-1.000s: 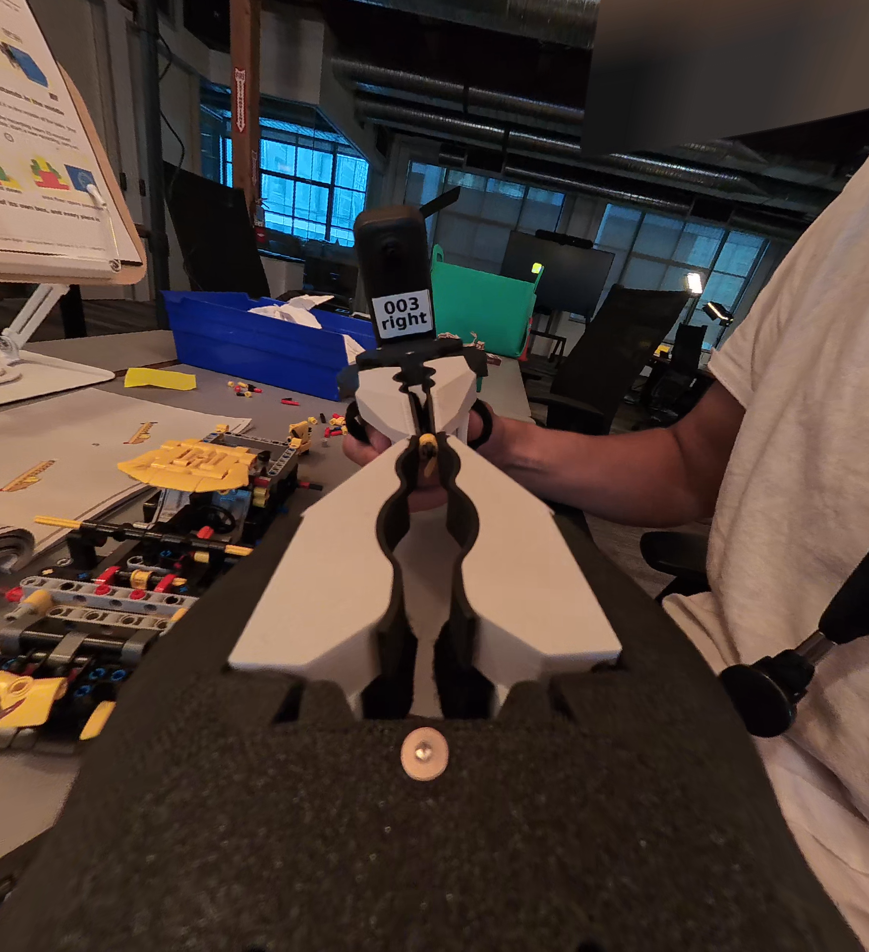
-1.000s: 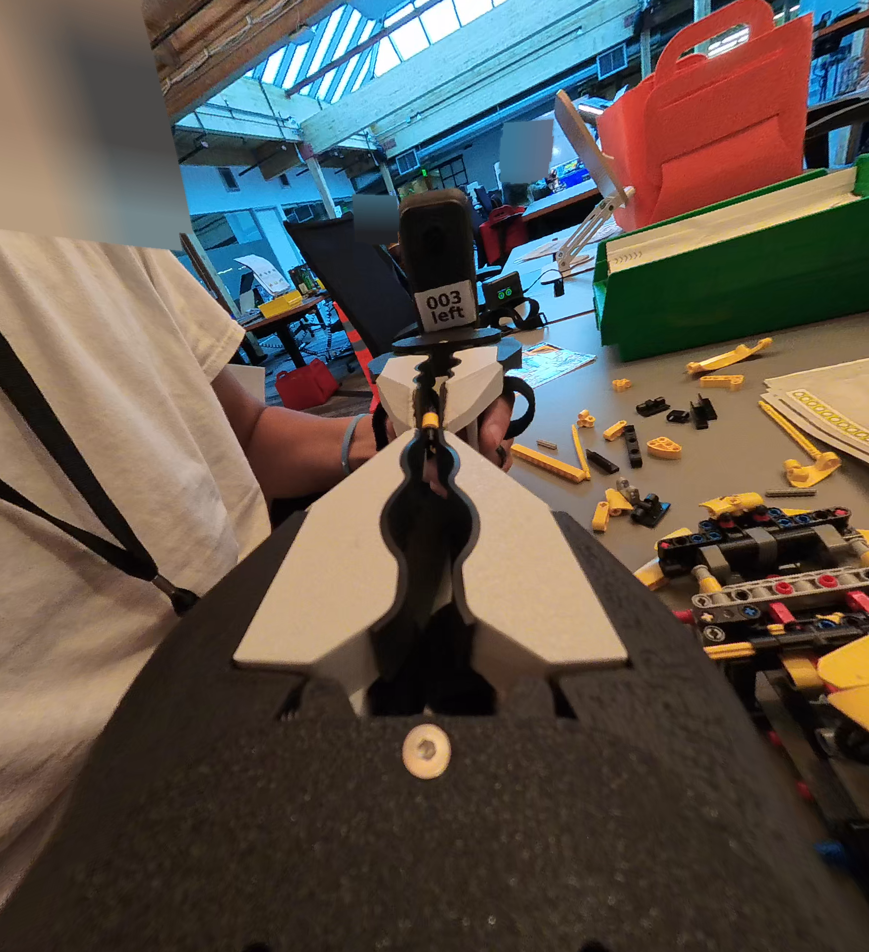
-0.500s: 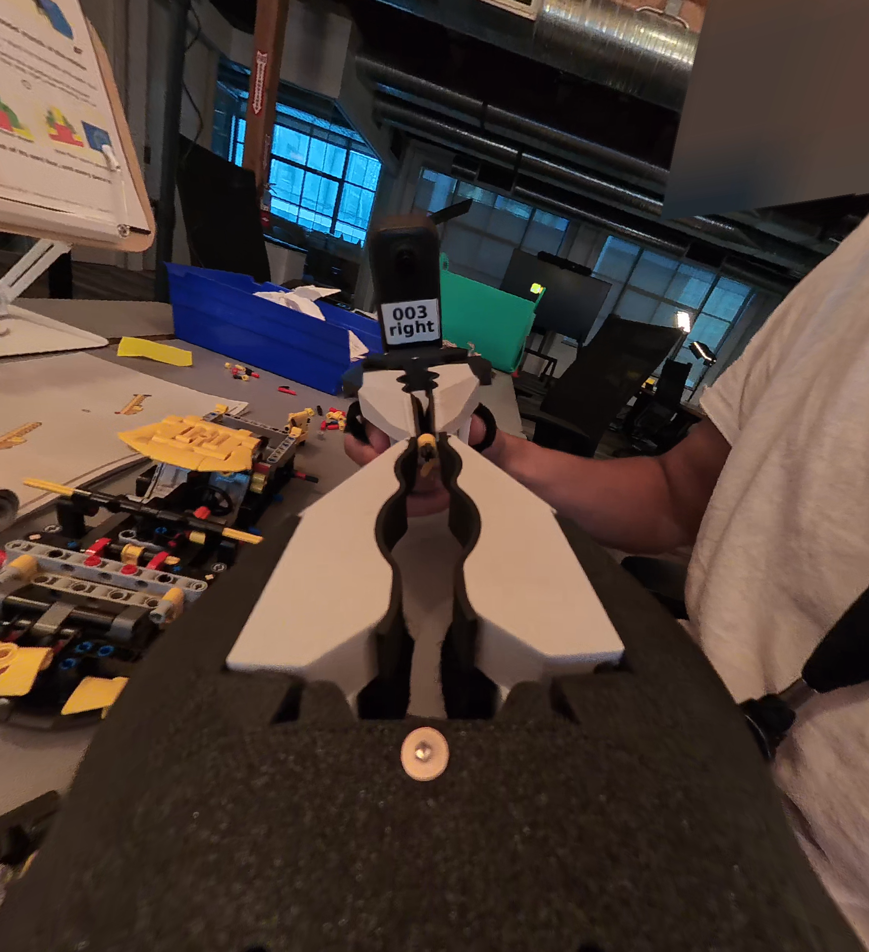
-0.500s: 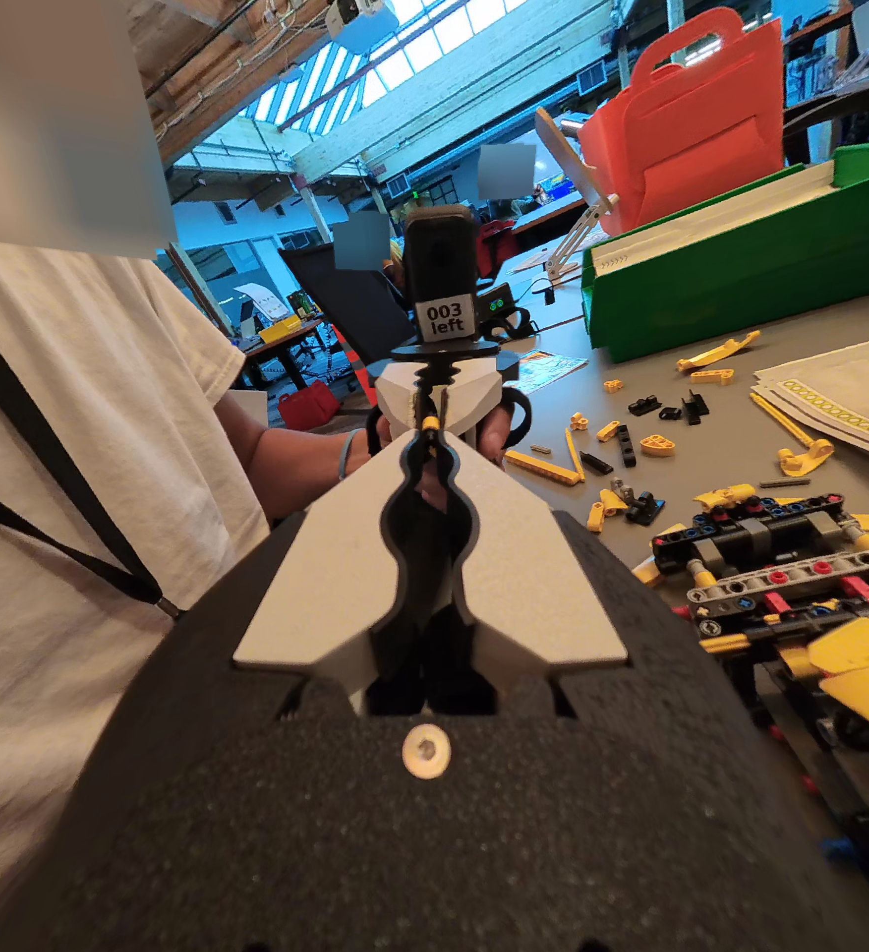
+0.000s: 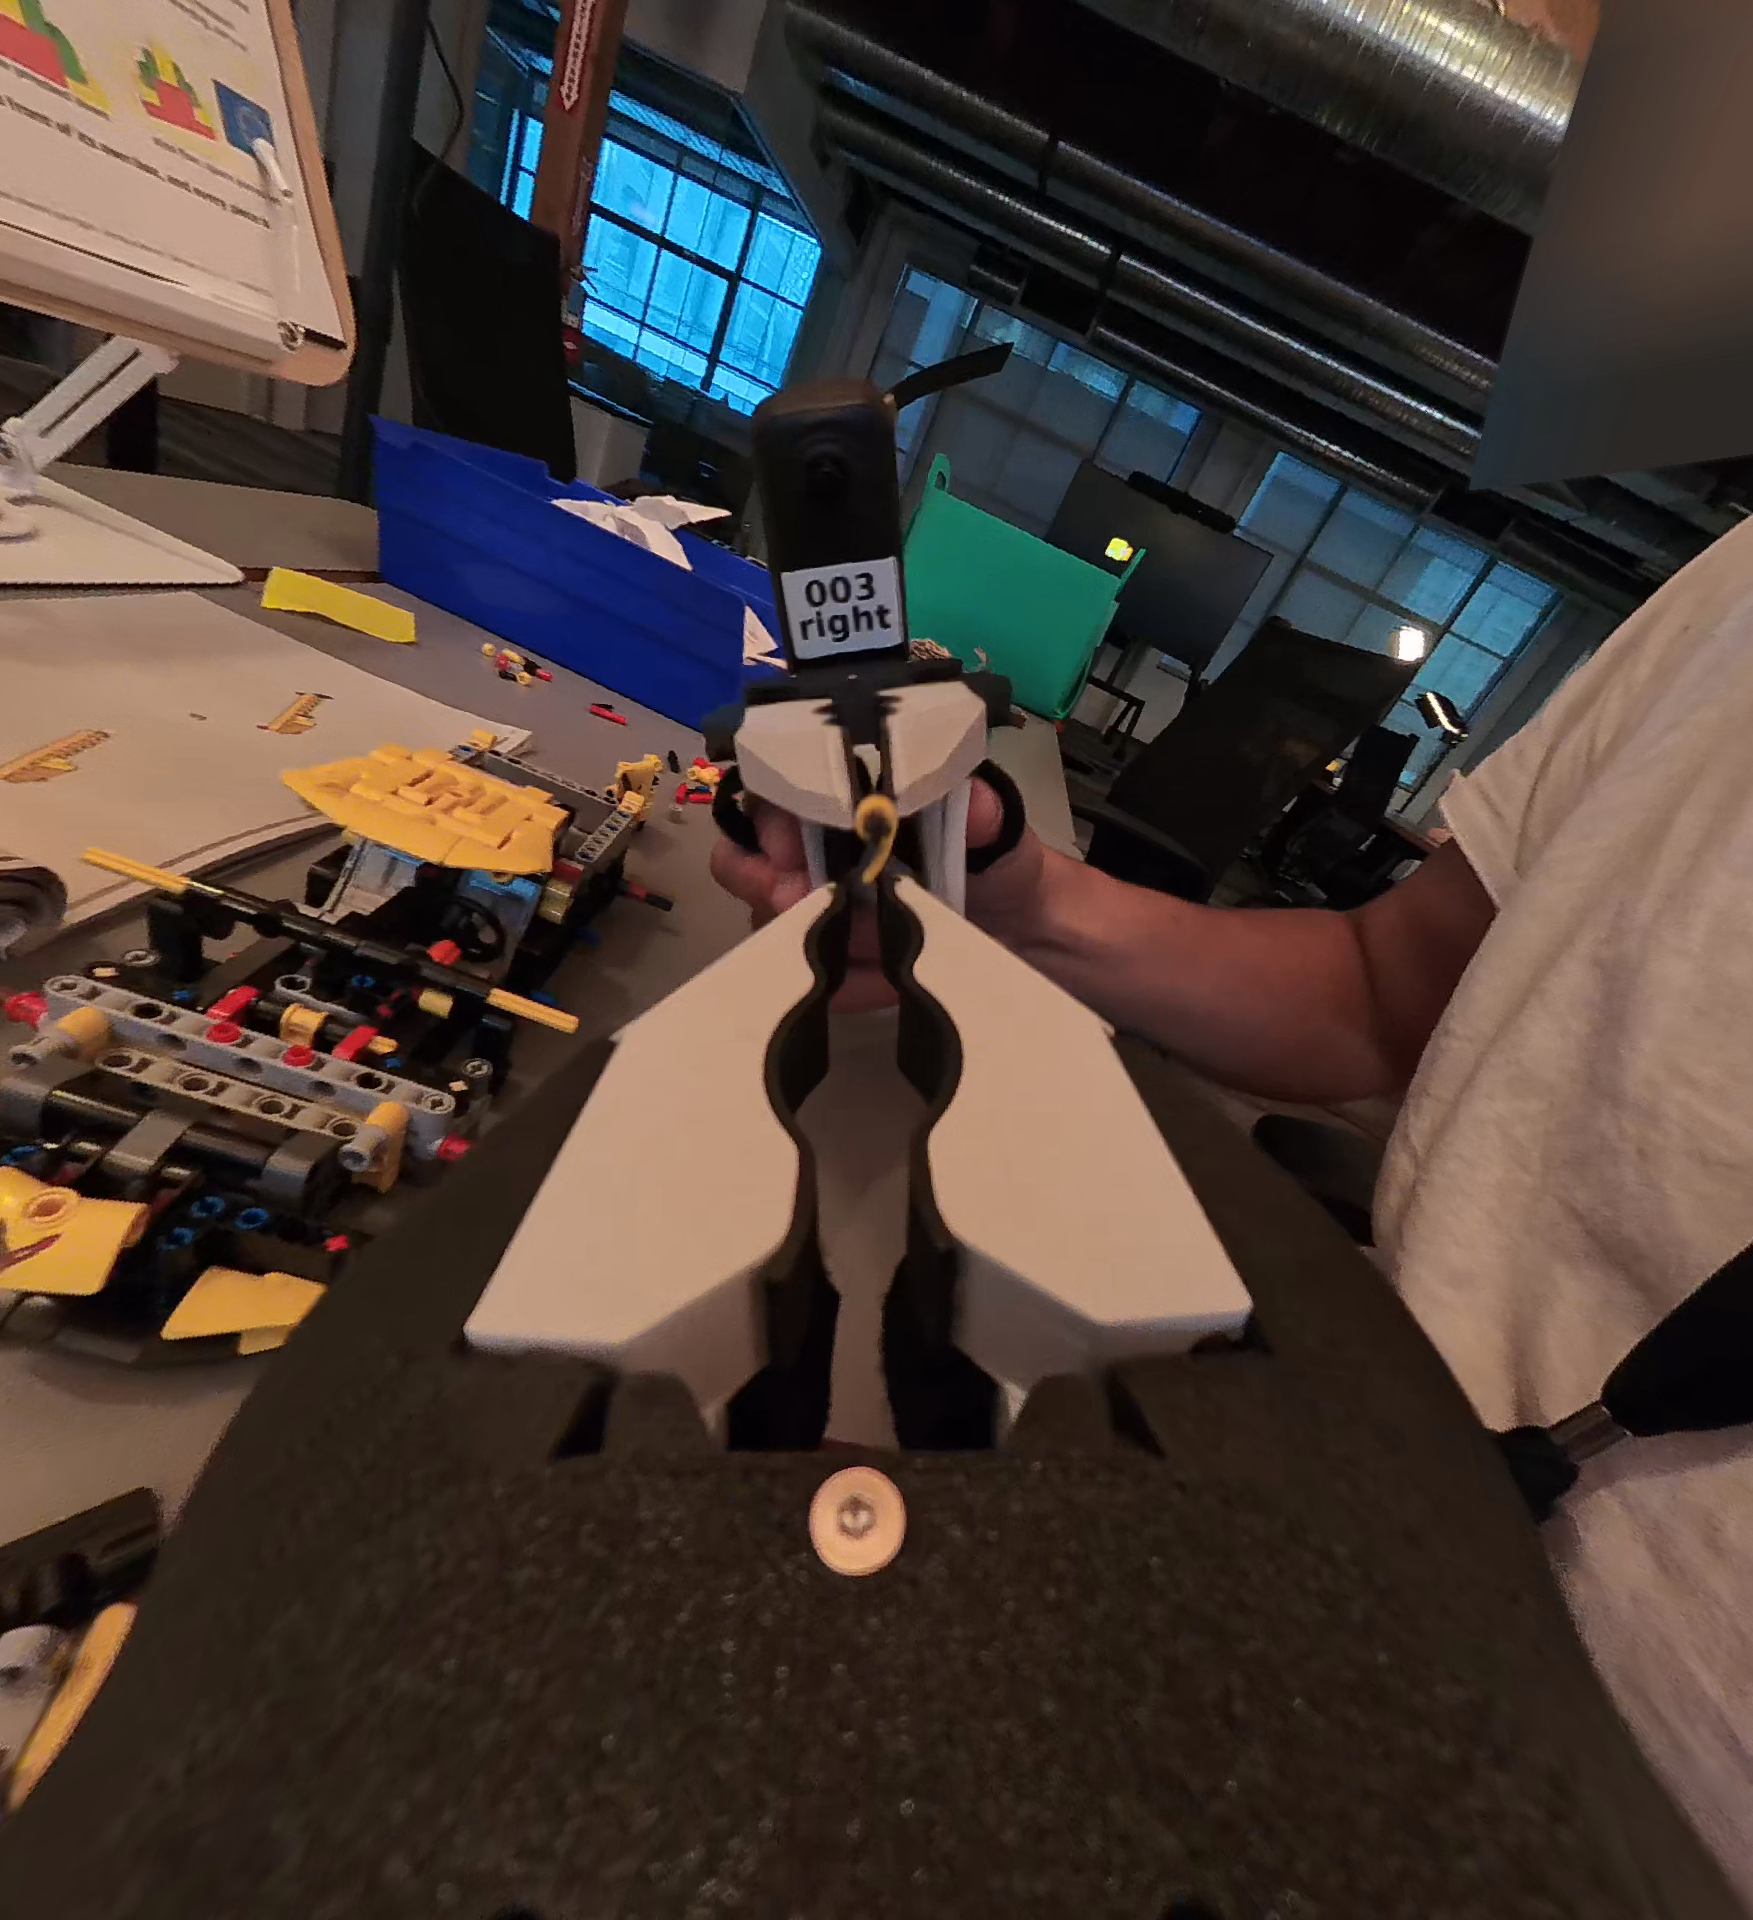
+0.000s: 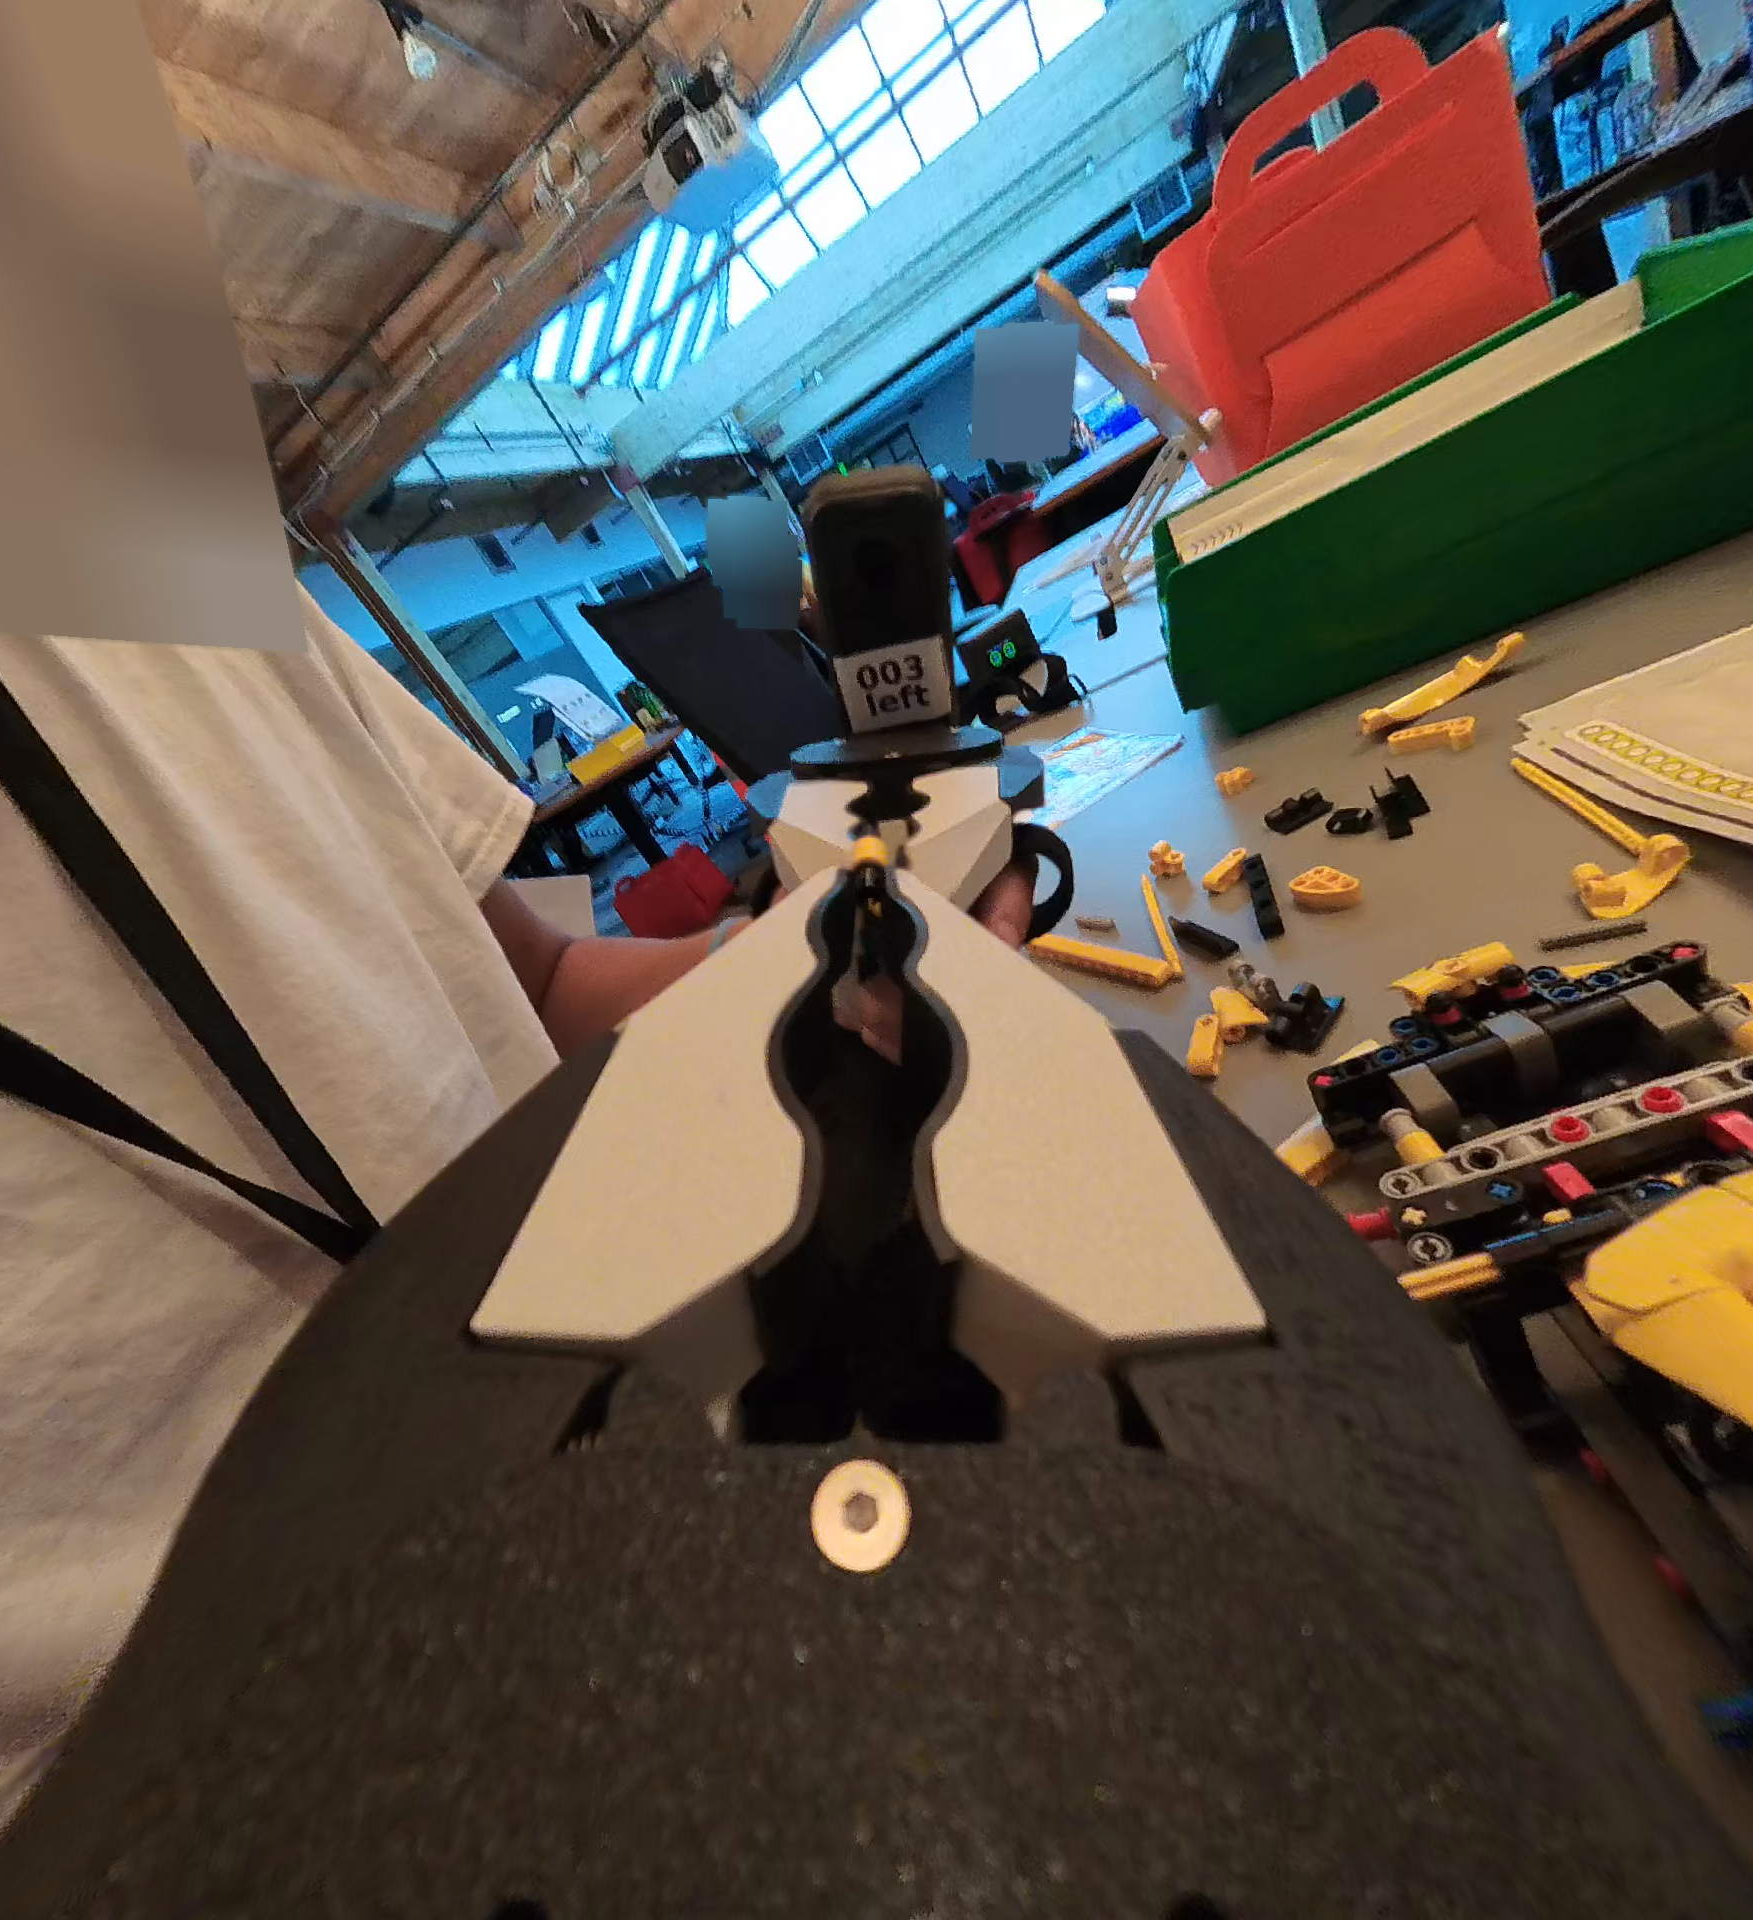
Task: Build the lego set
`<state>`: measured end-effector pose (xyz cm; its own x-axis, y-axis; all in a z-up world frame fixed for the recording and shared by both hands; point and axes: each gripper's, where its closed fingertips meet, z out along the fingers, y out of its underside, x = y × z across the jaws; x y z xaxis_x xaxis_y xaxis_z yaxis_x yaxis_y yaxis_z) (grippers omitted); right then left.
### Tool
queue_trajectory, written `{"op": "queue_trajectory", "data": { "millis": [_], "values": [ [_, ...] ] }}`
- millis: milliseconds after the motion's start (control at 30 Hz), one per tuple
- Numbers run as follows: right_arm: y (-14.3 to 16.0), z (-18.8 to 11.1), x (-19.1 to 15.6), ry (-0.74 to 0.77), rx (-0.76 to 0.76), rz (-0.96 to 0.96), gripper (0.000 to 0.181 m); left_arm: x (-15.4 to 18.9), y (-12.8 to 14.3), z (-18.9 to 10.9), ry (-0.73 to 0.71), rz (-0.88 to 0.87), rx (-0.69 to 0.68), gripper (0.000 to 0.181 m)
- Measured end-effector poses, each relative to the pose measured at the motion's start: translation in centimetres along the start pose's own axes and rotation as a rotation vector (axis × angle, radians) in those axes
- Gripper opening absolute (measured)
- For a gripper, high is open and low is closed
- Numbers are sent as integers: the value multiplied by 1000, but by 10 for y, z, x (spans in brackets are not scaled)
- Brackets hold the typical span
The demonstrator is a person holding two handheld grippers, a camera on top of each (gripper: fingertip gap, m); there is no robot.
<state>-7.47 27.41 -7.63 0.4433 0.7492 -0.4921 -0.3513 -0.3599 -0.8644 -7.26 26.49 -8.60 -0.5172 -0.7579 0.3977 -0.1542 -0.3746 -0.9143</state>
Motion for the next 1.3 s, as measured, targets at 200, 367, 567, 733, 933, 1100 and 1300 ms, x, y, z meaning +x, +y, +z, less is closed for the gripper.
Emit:
{"op": "queue_trajectory", "data": {
  "millis": [200,367,567,733,933,1100,1300],
  "values": [
    [-3,-3,2,-6,26,54,3,-1,-1,0,-10,21,6,0],
    [-1,-2,9,14,23,94,3,-4,5,2,-31,32,-23,0],
    [-3,-7,12,22,36,132,3,-21,-6,-6,-119,-2,40,17],
    [-3,-6,10,11,32,152,3,-12,-4,-2,-56,-23,26,20],
    [4,-1,14,58,-12,108,4,-10,3,1,-48,-2,-6,1],
    [12,-5,26,392,-271,-571,42,-18,2,-4,-40,-122,4,1],
    [8,3,21,691,-438,-1156,22,-22,4,-5,-23,-194,-1,0]
  ]
}}
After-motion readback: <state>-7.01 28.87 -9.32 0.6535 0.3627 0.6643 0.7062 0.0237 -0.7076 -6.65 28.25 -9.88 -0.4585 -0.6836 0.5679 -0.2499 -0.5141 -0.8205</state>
